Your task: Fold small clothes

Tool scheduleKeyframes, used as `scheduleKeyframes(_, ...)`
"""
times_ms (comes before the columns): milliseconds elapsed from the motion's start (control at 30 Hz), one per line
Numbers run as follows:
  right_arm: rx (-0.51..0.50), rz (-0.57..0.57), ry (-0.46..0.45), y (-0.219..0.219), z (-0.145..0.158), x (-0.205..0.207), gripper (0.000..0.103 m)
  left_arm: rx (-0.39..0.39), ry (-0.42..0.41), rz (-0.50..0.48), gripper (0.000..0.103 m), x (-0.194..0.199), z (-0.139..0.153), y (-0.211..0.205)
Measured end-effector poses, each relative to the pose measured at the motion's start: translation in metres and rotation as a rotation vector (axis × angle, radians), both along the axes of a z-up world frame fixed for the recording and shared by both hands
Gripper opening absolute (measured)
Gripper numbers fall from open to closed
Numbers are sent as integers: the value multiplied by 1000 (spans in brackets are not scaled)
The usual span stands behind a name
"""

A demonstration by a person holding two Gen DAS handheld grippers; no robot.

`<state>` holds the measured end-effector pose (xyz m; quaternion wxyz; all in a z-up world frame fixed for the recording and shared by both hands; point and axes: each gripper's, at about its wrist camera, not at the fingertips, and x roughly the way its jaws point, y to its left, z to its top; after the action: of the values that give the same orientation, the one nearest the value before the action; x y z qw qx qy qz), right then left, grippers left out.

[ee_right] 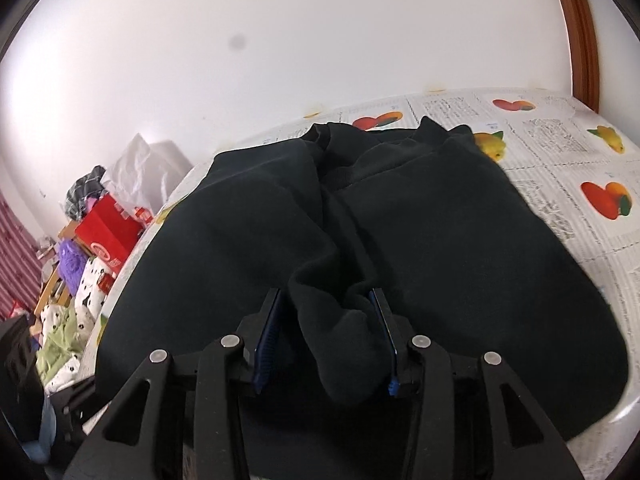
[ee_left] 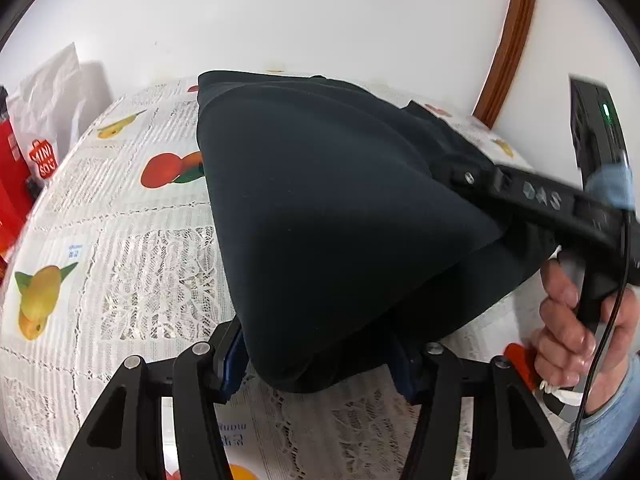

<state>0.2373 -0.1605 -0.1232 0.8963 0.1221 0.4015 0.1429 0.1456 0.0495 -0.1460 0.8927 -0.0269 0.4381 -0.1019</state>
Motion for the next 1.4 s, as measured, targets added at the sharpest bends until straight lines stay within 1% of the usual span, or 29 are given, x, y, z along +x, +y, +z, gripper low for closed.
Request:
scheduleKeyframes(33,-5,-6,-6,3,0,3,27,0,-2,1,57,1,-1,0)
scheduleKeyframes(67,-19,-9,-11,8,1,5,20,3,-6,2,57,2,-2,0)
scheduleKeyframes(133,-31,4,-26,11,4,9,13,24,-10,1,58,3,-2,-3)
scheduleKeyframes(200,-43,41,-69,8,14,7,11,32,-8,3,58,5,-2,-5)
scheduleKeyframes(233,-46,34,-119,1,24,2,11,32,-8,5,58,6,-2,-5)
scheduleKeyframes(267,-16,16,-196,-15,40,-7,10,35,-8,6,58,6,-2,-5)
scheduleKeyframes(300,16,-6,-240,-29,52,-14,10,38,-8,6,58,8,-2,-5)
scheduleKeyframes(333,24,-32,-260,-38,58,-18,10,43,-7,5,58,9,-2,-6)
scheduleKeyframes(367,6,-102,-302,-56,67,-27,10,45,-6,2,58,10,-2,-7)
scheduleKeyframes(400,-15,-145,-336,-70,71,-35,10,47,-6,0,60,10,-2,-8)
scheduleKeyframes(433,-24,-162,-345,-80,71,-40,10,52,-8,-4,61,11,-2,-10)
scheduleKeyframes(467,-31,-178,-316,-96,64,-43,10,55,-9,-6,62,10,-2,-9)
scheduleKeyframes(533,-18,-184,-235,-113,45,-43,10,68,-10,-11,62,13,-2,-12)
scheduleKeyframes(600,-34,-182,-134,-121,17,-40,11,69,-6,-13,62,15,-2,-13)
scheduleKeyframes(667,-29,-182,-96,-124,7,-39,12,70,-5,-14,63,16,-2,-14)
scheduleKeyframes(767,-36,-203,-85,-123,5,-41,15,64,15,-15,63,17,0,-14)
scheduleKeyframes(833,-77,-214,-77,-123,7,-46,24,66,30,-28,63,10,4,-15)
scheduleKeyframes(900,-126,-210,-82,-122,13,-53,29,88,12,-45,62,-6,6,-14)
scheduleKeyframes(933,-147,-209,-86,-125,16,-55,29,88,-4,-54,62,-16,11,-12)
scheduleKeyframes(967,-175,-205,-95,-128,20,-59,29,76,-13,-59,61,-22,14,-10)
scheduleKeyframes(1000,-196,-200,-109,-130,26,-64,29,37,-31,-65,61,-30,21,-6)
scheduleKeyframes(1067,-181,-199,-130,-135,32,-69,30,-13,-48,-57,61,-39,30,0)
scheduleKeyframes(1100,-161,-191,-132,-135,33,-70,30,-28,-58,-42,61,-39,36,2)
scheduleKeyframes(1167,-137,-157,-128,-131,31,-69,30,-31,-73,-37,61,-34,43,0)
scheduleKeyframes(1233,-168,-150,-106,-125,21,-64,29,-9,-74,-30,61,-19,46,-6)
scheduleKeyframes(1267,-214,-169,-59,-124,12,-59,29,-6,-69,-30,61,-12,44,-8)
scheduleKeyframes(1300,-219,-177,-32,-125,5,-57,29,-4,-51,-35,61,-3,41,-10)
scheduleKeyframes(1367,-172,-185,-12,-131,0,-60,29,4,-26,-40,61,3,35,-13)
scheduleKeyframes(1400,-172,-179,-1,-133,2,-61,29,6,-15,-47,62,7,31,-14)
